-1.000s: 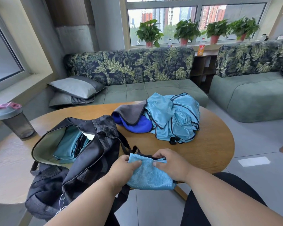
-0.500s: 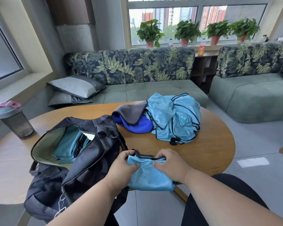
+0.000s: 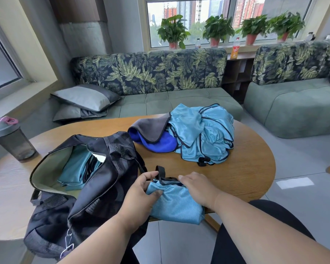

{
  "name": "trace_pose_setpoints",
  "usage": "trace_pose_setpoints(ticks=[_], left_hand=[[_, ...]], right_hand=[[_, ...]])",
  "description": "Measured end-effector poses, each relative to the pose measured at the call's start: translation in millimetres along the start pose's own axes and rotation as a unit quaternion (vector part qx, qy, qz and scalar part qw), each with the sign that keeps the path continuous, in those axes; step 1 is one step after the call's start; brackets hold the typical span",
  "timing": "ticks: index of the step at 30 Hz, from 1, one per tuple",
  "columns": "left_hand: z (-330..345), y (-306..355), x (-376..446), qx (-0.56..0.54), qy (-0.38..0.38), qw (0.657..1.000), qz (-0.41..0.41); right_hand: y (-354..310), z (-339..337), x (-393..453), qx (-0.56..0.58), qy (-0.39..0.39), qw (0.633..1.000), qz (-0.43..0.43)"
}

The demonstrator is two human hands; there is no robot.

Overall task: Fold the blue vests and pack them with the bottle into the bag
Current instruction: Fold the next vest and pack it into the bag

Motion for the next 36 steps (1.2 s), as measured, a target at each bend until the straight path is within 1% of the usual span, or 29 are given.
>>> trace_pose_setpoints(ticks=[1,4,7,9,11,13,15,18,20,25,27,29,30,32,36], left_hand=[[0.1,-0.2,0.4,-0.001,0.000,1.000,0.004],[-0.4,-1.6,1.3,-0.001,0.009,1.000,0.013],[-1.2,-3.6,1.4,-0.011,0.010,1.000,0.016],[-0.2,-1.9,-0.2,-0.027,0.015,0.999,0.014],[1.7,0.2,-1.7,-0.033,0.014,0.999,0.011],[2.4,0.1,-2.1,-0.030,0.017,0.999,0.010],[0.2,-0.7,-1.3,-0.024,0.034,0.999,0.007],[-2.2,4.1,-1.0,-0.025,0.042,0.999,0.006],[-3.4,12.7,0.4,-0.019,0.033,0.999,0.017],[-1.4,46.2,-1.6,0.048,-0.022,0.996,0.070],[-1.3,56.2,-5.3,0.069,-0.043,0.993,0.088],[-3.6,63.0,-10.4,0.079,-0.052,0.990,0.100],[-6.0,65.2,-12.5,0.081,-0.052,0.990,0.103],[-12.5,70.0,-17.8,0.082,-0.055,0.990,0.104],[-28.2,82.8,-31.2,0.070,-0.062,0.990,0.109]], right_hand=[[0.7,-0.6,-0.1,0.012,-0.001,1.000,0.001],[-2.9,-2.4,-4.3,0.100,-0.031,0.995,-0.004],[-10.1,-4.0,-9.4,0.172,-0.065,0.982,-0.041],[-13.9,-3.7,-10.2,0.183,-0.078,0.978,-0.066],[-12.9,-1.9,-7.8,0.156,-0.075,0.983,-0.059],[-9.5,-1.6,-4.8,0.089,-0.039,0.994,-0.053],[-7.7,-1.6,-4.0,0.045,-0.011,0.997,-0.059],[-13.7,-1.2,-10.2,0.009,-0.033,0.997,-0.069],[-15.2,-0.6,-11.4,0.006,-0.043,0.997,-0.066],[-8.8,1.6,-10.9,0.128,-0.090,0.987,-0.035],[-12.9,0.0,-16.1,0.191,-0.123,0.973,-0.050],[-20.0,1.9,-24.9,0.258,-0.166,0.950,-0.061],[-21.8,3.5,-28.8,0.285,-0.175,0.940,-0.065],[-25.4,4.5,-33.5,0.328,-0.170,0.926,-0.072],[-38.8,11.0,-41.4,0.375,-0.164,0.909,-0.084]])
Point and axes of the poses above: each hand's wrist, its own x-axis towards the middle knuckle, its own z-axis out of the palm, y = z × x, the point moved 5 cm from there along x, towards the middle knuckle, and after that the axes turned 4 degrees about -y, right-handed, at the moved point
